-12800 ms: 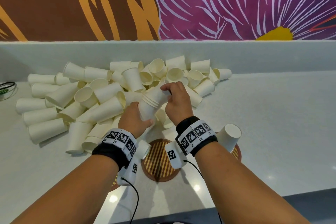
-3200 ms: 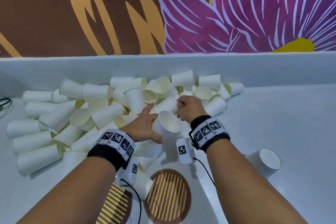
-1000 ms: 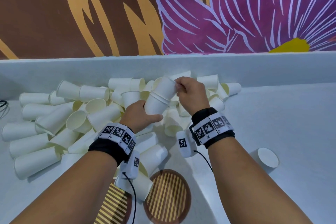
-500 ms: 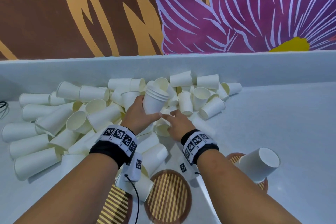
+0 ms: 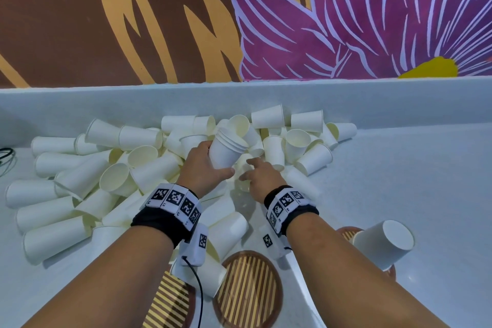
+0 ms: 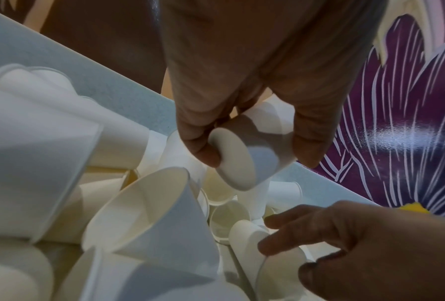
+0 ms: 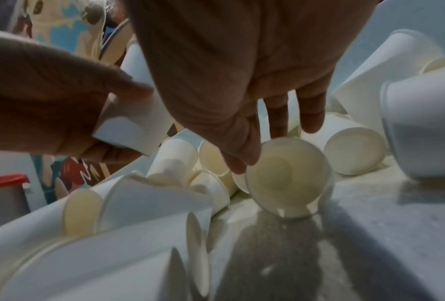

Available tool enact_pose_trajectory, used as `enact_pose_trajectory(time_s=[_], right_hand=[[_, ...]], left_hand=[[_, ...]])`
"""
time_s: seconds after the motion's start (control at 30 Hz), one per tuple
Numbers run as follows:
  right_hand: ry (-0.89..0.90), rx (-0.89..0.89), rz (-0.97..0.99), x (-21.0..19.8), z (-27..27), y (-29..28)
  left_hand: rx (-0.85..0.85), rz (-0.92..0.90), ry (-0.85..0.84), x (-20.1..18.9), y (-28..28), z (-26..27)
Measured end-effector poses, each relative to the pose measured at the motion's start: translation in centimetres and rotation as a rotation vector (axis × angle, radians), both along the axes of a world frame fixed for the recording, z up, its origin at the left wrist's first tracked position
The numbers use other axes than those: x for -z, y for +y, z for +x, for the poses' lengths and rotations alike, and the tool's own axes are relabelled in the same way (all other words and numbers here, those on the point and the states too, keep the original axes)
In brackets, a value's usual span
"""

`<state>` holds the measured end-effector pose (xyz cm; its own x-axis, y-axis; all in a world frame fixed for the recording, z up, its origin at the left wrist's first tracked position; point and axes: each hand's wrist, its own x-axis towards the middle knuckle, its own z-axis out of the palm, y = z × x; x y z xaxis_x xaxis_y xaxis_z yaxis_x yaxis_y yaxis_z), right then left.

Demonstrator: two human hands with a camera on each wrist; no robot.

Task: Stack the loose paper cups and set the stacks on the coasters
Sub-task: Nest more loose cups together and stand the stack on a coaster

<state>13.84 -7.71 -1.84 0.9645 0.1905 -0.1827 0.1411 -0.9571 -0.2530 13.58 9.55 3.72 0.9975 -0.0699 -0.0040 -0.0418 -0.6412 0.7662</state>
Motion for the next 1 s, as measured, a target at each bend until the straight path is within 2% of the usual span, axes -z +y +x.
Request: enact_pose_trajectory(time_s=[0.07,0.2,0.3,0.4,0.47,0.53,0.63,0.77,0.9,1.0], right_hand=[[0.0,-0.044,-0.101,0.4,-0.2,0.2],[-0.076,0.015,-0.004,0.5,-0.2,0.1],[0.021,0.12,0.056,0.8,0.4,0.0],[0.051,0.092,0.009,1.2,0.2,0.0],[-0.024,0.073,0.004,1.0,-0.3,-0.1],[-0.16,0.114,0.082,-0.1,-0.3,-0.3],[-0.4,0.27,0.298,-3.4,0.0,-0.7],[-0.593,0.447,0.509,-8.4,0.1,-1.7],[-0.64,0.428,0.569,-11.1,-0.2,-1.5],[-0.554,0.336,0.425,-10.9,-0.2,-0.7]], left_hand=[[0.004,0.016,0.008,0.1,-0.1,-0.1],[-0.008,-0.001,0.009,0.1,0.1,-0.1],[-0.013,-0.012,0.003,0.0,0.1,-0.1],[-0.011,-0.019,0.009,-0.1,0.1,-0.1],[-0.015,-0.015,0.006,-0.1,0.1,0.0],[-0.026,0.006,-0.002,0.0,0.2,0.1],[-0.04,0.062,0.002,0.0,0.3,0.2],[-0.044,0.125,0.017,0.1,0.4,0.2],[-0.021,0.134,0.017,0.1,-0.2,0.1],[0.006,0.072,-0.02,-0.1,-0.8,0.0]])
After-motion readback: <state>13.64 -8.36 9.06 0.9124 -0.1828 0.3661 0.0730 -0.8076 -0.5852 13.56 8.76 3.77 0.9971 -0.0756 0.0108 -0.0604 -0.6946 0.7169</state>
